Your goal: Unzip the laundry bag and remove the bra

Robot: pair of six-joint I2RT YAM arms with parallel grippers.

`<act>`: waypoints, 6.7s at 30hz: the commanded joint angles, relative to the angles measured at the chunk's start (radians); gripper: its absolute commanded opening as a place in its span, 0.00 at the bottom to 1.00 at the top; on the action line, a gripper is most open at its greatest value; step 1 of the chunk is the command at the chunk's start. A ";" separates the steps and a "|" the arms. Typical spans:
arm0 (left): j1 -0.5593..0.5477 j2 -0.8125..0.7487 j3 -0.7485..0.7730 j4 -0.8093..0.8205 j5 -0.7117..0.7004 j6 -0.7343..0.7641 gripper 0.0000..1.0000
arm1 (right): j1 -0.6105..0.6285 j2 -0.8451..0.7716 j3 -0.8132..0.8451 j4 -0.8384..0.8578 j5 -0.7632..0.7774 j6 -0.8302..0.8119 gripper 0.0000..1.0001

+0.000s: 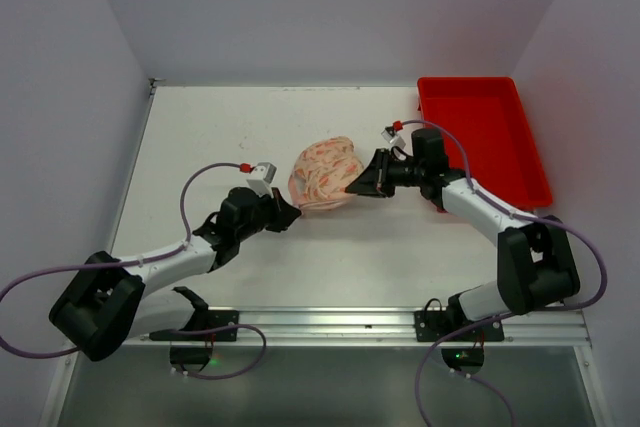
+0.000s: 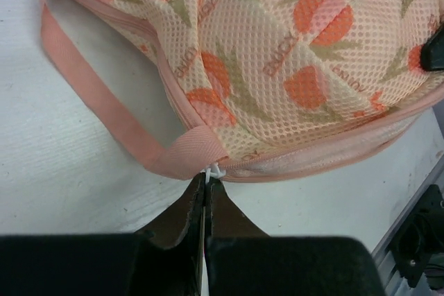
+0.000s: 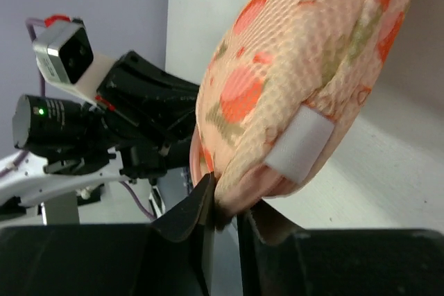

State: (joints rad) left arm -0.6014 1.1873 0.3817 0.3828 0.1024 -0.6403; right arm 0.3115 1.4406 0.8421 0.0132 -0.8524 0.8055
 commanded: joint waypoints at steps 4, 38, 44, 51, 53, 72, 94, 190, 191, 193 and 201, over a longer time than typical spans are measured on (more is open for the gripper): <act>0.031 -0.032 0.009 -0.022 -0.007 0.061 0.00 | -0.011 -0.042 0.069 -0.170 0.157 -0.132 0.82; -0.141 0.009 0.422 -0.489 -0.129 0.100 0.00 | 0.724 -0.126 -0.037 0.116 1.145 -0.937 0.98; -0.141 -0.002 0.415 -0.479 -0.107 0.097 0.00 | 0.735 -0.037 -0.047 0.264 1.251 -0.957 0.77; -0.115 -0.031 0.390 -0.510 -0.153 0.093 0.00 | 0.733 -0.077 -0.096 0.292 1.284 -0.984 0.00; -0.063 -0.044 0.372 -0.515 -0.159 0.087 0.00 | 0.733 -0.124 -0.119 0.257 1.241 -0.962 0.00; 0.261 0.052 0.387 -0.451 -0.083 0.179 0.00 | 0.733 -0.444 -0.219 0.005 1.104 -0.856 0.16; 0.035 -0.137 0.089 -0.254 -0.009 0.013 0.00 | 0.818 0.092 0.180 -0.027 1.088 -0.850 0.99; 0.167 0.262 0.117 0.022 0.227 0.079 0.00 | 0.936 -0.258 -0.169 0.243 1.101 -0.991 0.00; 0.167 0.287 0.117 0.045 0.238 0.070 0.00 | 0.936 -0.252 -0.166 0.243 1.101 -0.988 0.00; 0.166 0.354 0.115 0.109 0.266 0.038 0.00 | 0.936 -0.237 -0.160 0.246 1.095 -0.990 0.00; 0.204 0.293 0.097 0.072 0.235 -0.024 0.20 | 0.934 -0.054 -0.104 0.254 1.159 -0.960 0.00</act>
State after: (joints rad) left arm -0.4473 1.5639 0.4774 0.4667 0.4240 -0.6407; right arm 1.2366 1.3304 0.6655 0.2024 0.3019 -0.1932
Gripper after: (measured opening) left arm 0.150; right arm 0.052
